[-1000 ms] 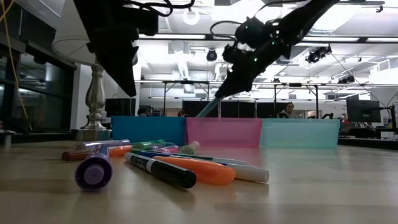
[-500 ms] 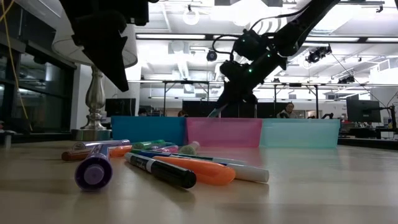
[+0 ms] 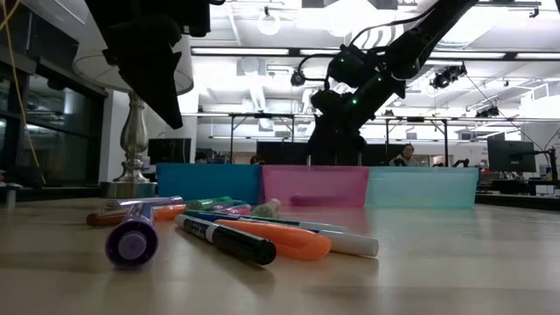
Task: Pick & Place Markers
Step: Put the light blue highlighter into the pink bin, then put the top violet highlighter into the pink bin
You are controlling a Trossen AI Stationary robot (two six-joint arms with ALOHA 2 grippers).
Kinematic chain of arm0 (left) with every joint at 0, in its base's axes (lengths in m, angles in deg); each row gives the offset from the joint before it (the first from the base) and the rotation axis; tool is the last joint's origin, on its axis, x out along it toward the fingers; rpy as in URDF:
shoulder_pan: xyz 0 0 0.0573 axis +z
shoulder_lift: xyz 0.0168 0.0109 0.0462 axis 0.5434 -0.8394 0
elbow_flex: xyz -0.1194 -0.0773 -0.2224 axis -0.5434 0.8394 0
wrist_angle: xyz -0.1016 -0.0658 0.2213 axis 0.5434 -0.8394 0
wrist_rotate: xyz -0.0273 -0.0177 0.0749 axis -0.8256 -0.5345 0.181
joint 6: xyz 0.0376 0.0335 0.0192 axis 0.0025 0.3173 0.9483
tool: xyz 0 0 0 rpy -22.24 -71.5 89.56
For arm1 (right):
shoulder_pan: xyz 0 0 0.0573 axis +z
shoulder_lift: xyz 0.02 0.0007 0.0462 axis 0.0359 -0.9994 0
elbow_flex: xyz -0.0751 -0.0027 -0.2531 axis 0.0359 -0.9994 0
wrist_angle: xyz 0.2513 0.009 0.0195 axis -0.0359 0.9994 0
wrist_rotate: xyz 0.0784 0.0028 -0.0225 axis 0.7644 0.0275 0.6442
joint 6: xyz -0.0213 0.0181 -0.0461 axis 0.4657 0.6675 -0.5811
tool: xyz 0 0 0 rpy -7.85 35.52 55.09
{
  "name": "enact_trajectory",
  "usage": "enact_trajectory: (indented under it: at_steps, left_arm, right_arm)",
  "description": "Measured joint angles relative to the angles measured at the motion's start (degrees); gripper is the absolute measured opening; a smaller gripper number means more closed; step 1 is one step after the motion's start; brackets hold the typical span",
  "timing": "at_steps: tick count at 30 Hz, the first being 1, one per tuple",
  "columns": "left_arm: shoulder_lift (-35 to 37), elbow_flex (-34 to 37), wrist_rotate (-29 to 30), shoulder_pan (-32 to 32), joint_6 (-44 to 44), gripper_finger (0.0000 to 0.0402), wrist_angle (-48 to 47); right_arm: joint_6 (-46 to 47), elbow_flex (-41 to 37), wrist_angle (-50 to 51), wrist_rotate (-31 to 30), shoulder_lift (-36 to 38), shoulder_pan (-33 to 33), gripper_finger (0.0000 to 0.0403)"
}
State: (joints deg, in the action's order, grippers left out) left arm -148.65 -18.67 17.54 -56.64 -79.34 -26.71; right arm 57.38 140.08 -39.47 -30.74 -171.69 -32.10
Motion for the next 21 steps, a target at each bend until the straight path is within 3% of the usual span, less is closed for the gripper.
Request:
enact_trajectory:
  at_steps: [12, 17, 21]
  left_arm:
    - [-0.02, 0.0, -0.94, 0.0, -2.24, 0.0227, -0.23]
    - [-0.02, 0.0, -1.44, 0.0, -11.69, 0.0227, -1.98]
    - [-0.02, -0.02, -5.65, 0.1, -20.44, 0.0227, -3.77]
  right_arm:
    - [-5.47, -0.04, 3.66, 1.21, 6.21, 0.72, 0.0228]
    - [-7.18, -0.04, 8.69, 0.85, 11.62, 2.51, 0.0223]
    - [-8.39, -0.04, 14.08, -0.84, 16.28, 4.15, 0.0222]
